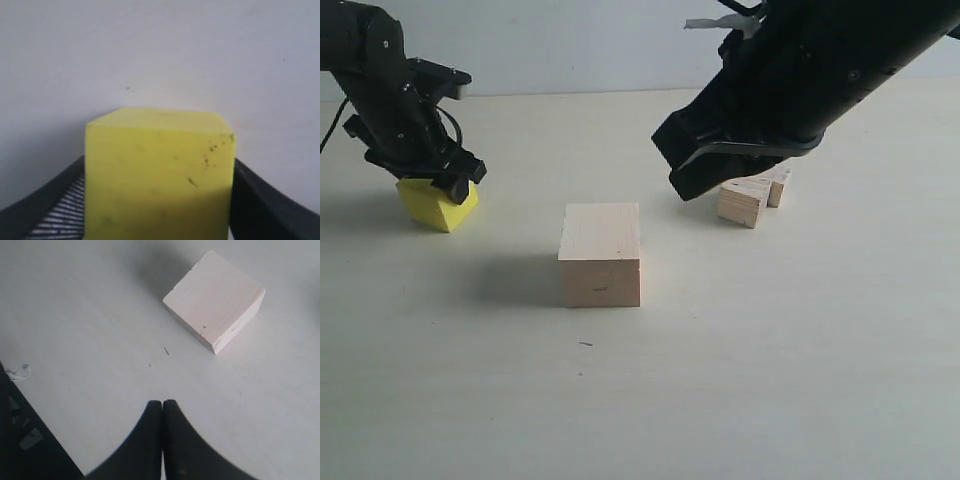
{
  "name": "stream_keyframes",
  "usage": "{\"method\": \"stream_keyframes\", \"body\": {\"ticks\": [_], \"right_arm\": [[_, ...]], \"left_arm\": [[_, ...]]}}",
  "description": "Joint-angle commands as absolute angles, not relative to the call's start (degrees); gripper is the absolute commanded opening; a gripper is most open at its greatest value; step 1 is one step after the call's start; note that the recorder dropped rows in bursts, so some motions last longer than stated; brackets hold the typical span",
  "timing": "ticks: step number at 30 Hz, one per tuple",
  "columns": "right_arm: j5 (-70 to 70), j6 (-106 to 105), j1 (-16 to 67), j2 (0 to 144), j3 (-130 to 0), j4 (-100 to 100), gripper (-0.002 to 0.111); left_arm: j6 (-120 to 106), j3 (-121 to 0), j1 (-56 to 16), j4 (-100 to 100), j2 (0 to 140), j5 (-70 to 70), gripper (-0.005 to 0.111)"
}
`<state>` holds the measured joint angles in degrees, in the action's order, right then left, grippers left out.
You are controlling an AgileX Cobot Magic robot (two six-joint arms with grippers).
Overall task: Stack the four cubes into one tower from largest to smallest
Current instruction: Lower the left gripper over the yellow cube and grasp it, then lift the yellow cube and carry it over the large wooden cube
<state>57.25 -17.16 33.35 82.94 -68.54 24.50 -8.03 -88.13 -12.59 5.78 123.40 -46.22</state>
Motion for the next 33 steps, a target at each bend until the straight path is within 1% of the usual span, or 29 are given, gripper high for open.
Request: {"method": "stream_keyframes", "body": {"ticks": [1, 5, 9, 14, 18, 22, 26, 33], "right_arm": [[56.61, -18.02, 33.26, 82.68, -68.4, 24.62, 0.0], [55.22, -17.79, 33.26, 82.68, -68.4, 19.85, 0.0], [48.94, -14.8, 33.15, 82.59, -68.4, 13.51, 0.0], [44.64, -13.4, 28.69, 82.11, -68.32, 10.57, 0.0], [46.7, -12.99, 24.44, 81.51, -68.28, 10.45, 0.0], [46.81, -12.2, 23.35, 80.78, -68.28, 10.7, 0.0], [48.01, -12.52, 23.35, 80.85, -68.28, 12.43, 0.0], [48.49, -12.59, 23.35, 80.85, -68.28, 13.05, 0.0]], "left_arm": [[-8.94, -88.32, -12.76, 5.39, 119.2, -48.07, 0.0], [-11.11, -88.32, -12.76, 2.85, 113.33, -49.09, 0.0], [-21.44, -87.93, -12.51, -9.62, 108.05, -50.72, 0.0], [-32.49, -85.22, -12.51, -23.55, 103.85, -51.9, 0.0], [-34.67, -82.47, -12.51, -23.39, 101.78, -52.95, 0.0], [-37.27, -82.87, -12.63, -22.9, 100.43, -56.26, 0.0], [-37.76, -85.73, -14.2, -21.14, 99.69, -62.14, 0.0], [-38.59, -92.74, -19.05, -19.17, 99.55, -66.94, 0.0]]}}
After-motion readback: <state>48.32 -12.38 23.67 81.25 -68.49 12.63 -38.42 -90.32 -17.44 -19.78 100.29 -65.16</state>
